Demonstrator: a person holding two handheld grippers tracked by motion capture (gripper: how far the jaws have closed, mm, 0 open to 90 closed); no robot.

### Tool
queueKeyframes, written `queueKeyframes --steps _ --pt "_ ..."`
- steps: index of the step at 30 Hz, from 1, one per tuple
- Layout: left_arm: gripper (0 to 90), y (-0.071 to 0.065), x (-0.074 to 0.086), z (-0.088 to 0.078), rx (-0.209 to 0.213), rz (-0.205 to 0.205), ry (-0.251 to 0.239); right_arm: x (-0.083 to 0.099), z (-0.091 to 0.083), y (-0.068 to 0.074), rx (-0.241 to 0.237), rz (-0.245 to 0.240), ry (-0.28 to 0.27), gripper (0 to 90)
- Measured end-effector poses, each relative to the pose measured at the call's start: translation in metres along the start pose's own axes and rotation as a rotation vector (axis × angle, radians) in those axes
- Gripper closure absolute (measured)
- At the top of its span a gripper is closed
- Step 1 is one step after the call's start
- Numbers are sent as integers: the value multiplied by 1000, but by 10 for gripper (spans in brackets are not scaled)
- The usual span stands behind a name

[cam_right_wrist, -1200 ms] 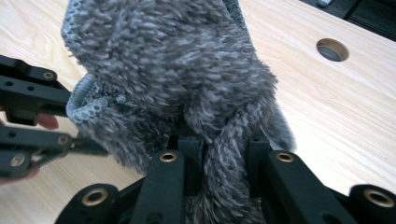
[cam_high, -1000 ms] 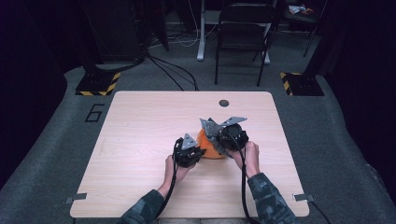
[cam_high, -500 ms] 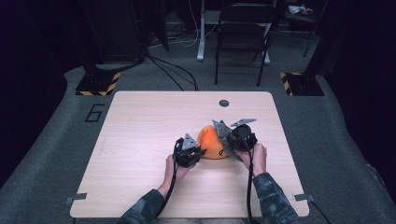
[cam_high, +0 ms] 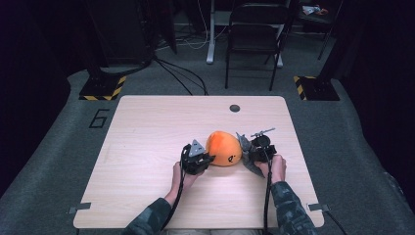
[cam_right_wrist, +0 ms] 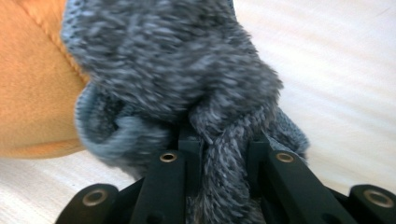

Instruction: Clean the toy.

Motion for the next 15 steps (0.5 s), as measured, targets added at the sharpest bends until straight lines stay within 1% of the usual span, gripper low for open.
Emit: queueKeyframes --steps 1,2,3,4,5,6,7,8,9,10,11,12,13,14,15 --pt "788 0 0 0 7 -1 3 -3 -5 -2 11 -10 -13 755" --pt "787 1 0 0 3 0 4 -5 -10 -3 5 2 -20 755" --pt "786 1 0 0 4 1 3 -11 -19 -4 -3 16 -51 755" --pt "785 1 0 0 2 5 -1 -17 -28 -4 -1 19 -92 755" --pt "784 0 0 0 -4 10 0 -23 -39 -3 -17 24 -122 754" --pt "783 0 0 0 -1 12 0 -29 -50 0 -29 29 -159 754" --pt "783 -1 0 1 2 5 2 -35 -59 5 -47 20 -198 754" --pt "781 -1 0 1 -1 7 0 -41 -69 13 -63 9 -232 754" --pt "780 -1 0 1 -1 12 -2 -43 -73 20 -71 7 -237 754" --pt "777 -1 0 1 -1 14 -4 -45 -75 28 -82 -19 -255 754" --pt "772 -1 0 1 0 11 -5 -46 -72 39 -87 -44 -240 754" --pt "767 -1 0 1 10 19 1 -46 -68 44 -87 -67 -236 754" --pt "750 -1 0 1 9 24 2 -43 -59 51 -70 -95 -201 756" --pt "722 -1 0 1 7 30 -1 -41 -53 52 -46 -111 -191 758" --pt "681 -1 0 1 17 30 0 -38 -46 53 -36 -103 -190 761"
Point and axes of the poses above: each handheld gripper's, and its own axes: z roughly forward along the jaws, x roughly out of its underside, y roughly to its left, the point moved 6 cm from there along z, roughly forward along the jaws, and after that the axes turned 8 degrees about x, right-handed, at the moved point
